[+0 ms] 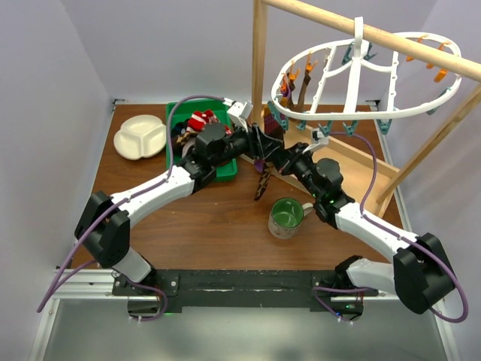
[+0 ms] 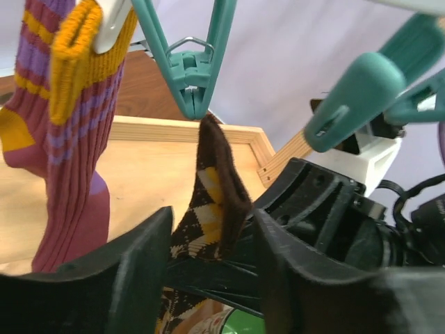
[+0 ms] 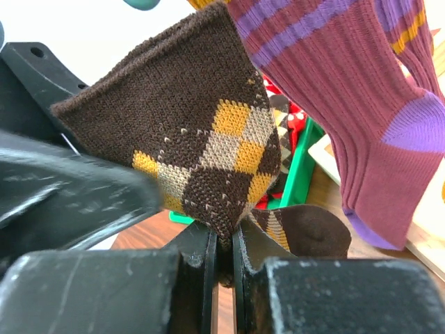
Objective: Remove the socks clipped to the hanger
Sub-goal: Remove the sock from the hanger.
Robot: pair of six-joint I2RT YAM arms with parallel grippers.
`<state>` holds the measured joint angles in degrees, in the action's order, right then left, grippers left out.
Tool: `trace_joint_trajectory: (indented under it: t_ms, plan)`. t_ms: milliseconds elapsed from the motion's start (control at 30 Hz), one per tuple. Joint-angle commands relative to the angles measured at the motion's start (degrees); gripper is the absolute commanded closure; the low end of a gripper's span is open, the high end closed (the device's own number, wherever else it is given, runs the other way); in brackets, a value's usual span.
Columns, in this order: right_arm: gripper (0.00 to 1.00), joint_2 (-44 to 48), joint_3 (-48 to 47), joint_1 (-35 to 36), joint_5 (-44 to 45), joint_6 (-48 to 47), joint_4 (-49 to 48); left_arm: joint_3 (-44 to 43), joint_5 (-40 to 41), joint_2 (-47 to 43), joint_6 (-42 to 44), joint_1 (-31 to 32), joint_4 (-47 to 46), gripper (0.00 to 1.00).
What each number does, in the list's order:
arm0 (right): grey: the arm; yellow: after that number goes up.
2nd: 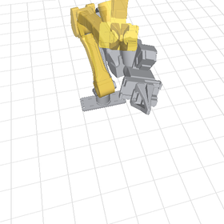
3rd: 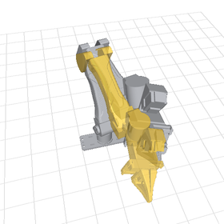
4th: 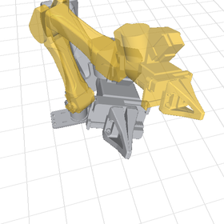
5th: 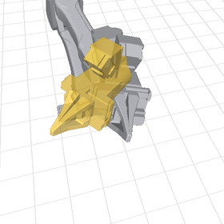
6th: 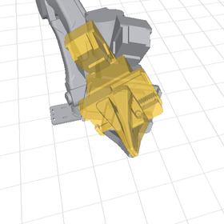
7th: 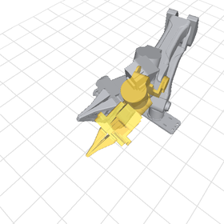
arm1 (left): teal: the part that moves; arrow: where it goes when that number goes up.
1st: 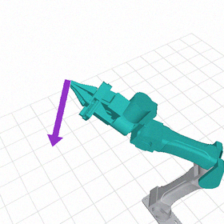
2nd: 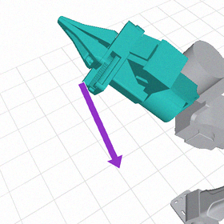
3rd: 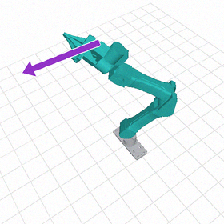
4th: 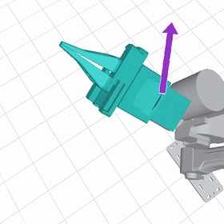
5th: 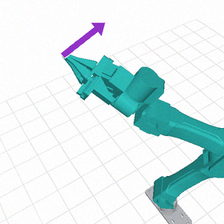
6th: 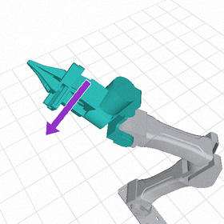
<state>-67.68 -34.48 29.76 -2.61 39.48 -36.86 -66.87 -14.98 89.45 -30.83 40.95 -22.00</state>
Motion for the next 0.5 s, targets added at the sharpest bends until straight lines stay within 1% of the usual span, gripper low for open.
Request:
trace_joint_trajectory:
  t_ms: [0,33,67,133,167,200,233,267,300,333,400,467]
  plan:
    - [1.0,-1.1,-2.7,0.7,-0.9,0.4,-2.1,-3.3,4.9,0.5,0.4,0.2,-2.6,0.63]
    - [1.0,-1.2,-2.7,0.8,-1.1,0.4,-2.2,-3.3,5.6,0.5,0.2,0.2,-2.9,0.68]
    - [1.0,-1.5,-2.6,1.1,-1.1,0.4,-2.2,-3.1,6.2,0.4,0.1,0.2,-3.0,0.8]
    - [1.0,-1.5,-2.5,1.2,-1.1,0.5,-2.2,-2.6,6.9,-0.1,-0.1,0.2,-4.3,0.91]
    - [1.0,-1.5,-2.3,1.2,-1.1,0.4,-2.2,-1.8,7.2,-0.3,-0.2,0.3,-4.6,1.0]
    - [0.96,-1.3,-2.3,1.1,-1.0,0.3,-2.0,-1.1,8.4,-0.9,-0.5,0.2,-5.6,1.0]
    - [0.9,-1.3,-2.3,1.2,-0.8,0.2,-1.9,-0.3,9.3,-2.2,-0.5,0.2,-6.1,1.0]
    - [0.82,-1.1,-2.2,1.2,-0.6,0.2,-1.7,1.6,10.2,-3.0,-0.5,0.2,-6.6,1.0]
    - [0.69,-0.9,-2.0,1.1,-0.6,0.2,-1.7,2.4,12.2,-3.8,-0.6,0.3,-7.4,1.0]
    - [0.63,-0.7,-1.8,1.2,-0.2,0.2,-1.7,3.3,13.4,-5.8,-0.7,0.3,-7.4,1.0]
    - [0.56,-0.3,-1.6,1.1,0.2,0.2,-1.6,6.1,14.8,-7.9,-0.8,0.3,-8.1,1.0]
    - [0.53,-0.3,-1.6,1.1,0.3,0.2,-1.6,8.0,17.1,-10.4,-0.9,0.2,-8.3,1.0]
